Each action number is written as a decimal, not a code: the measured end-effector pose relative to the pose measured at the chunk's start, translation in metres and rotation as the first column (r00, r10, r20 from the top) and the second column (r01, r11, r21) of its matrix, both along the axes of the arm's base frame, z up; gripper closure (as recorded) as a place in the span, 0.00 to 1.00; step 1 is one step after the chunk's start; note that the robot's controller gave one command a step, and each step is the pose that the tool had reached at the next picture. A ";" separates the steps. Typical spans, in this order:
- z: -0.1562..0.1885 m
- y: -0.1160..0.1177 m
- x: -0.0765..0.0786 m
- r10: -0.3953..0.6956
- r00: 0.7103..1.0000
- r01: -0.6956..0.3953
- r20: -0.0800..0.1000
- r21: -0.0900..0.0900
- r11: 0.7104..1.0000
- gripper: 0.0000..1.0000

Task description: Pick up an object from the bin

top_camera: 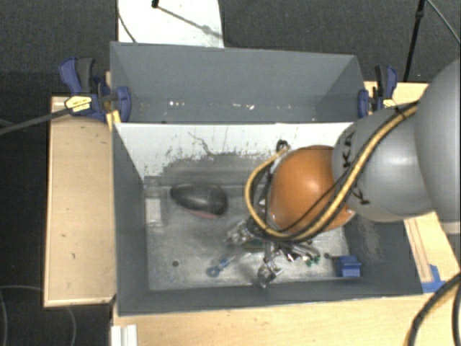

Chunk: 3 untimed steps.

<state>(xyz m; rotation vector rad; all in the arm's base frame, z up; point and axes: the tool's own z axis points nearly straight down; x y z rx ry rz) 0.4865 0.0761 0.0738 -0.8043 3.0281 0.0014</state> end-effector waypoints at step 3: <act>0.098 0.002 0.004 -0.020 1.000 0.020 -0.004 -0.001 1.000 1.00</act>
Offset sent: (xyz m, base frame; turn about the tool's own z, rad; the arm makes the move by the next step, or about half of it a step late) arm 0.0000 0.0000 0.0000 0.0000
